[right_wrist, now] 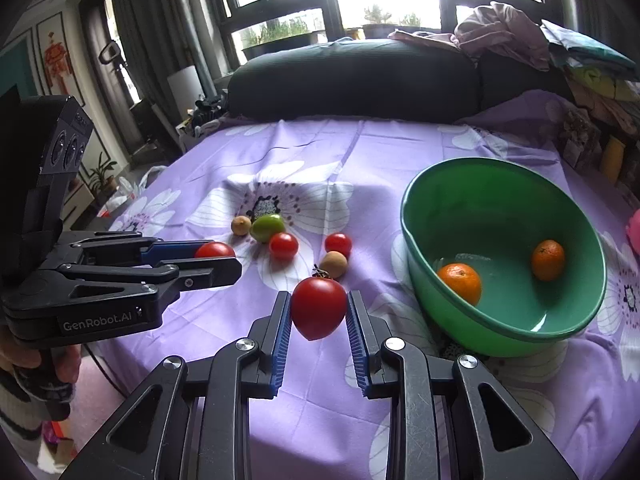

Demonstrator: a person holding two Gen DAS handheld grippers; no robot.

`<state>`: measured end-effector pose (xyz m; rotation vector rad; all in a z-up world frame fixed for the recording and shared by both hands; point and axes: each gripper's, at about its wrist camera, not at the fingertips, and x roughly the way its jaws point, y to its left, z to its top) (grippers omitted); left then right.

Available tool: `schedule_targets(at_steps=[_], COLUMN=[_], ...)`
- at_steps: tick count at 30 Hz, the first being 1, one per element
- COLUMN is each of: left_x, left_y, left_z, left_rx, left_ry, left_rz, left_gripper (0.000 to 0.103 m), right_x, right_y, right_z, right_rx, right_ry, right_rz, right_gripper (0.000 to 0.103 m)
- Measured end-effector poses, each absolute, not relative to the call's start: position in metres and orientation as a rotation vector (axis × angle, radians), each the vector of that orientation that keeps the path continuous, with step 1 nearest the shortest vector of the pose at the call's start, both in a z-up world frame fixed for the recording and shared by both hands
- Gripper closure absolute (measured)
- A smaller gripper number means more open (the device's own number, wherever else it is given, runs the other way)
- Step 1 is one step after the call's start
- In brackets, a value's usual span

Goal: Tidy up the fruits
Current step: 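Carry both tomatoes into the green bowl and open both tools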

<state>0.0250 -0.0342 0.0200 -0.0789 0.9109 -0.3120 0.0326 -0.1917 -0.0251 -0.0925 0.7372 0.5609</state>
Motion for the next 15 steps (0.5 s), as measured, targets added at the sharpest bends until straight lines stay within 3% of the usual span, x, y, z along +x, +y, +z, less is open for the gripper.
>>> schedule_targets(at_steps=[15], left_x=[0.074], left_y=[-0.093], left_z=[0.040], left_rx=[-0.041], left_ry=[0.859], left_rz=[-0.441], left_gripper=[0.076], right_x=[0.052], right_y=[-0.240], right_z=[-0.013], right_rx=[-0.017], right_ry=[0.693], right_rz=[0.442], right_gripper=[0.074])
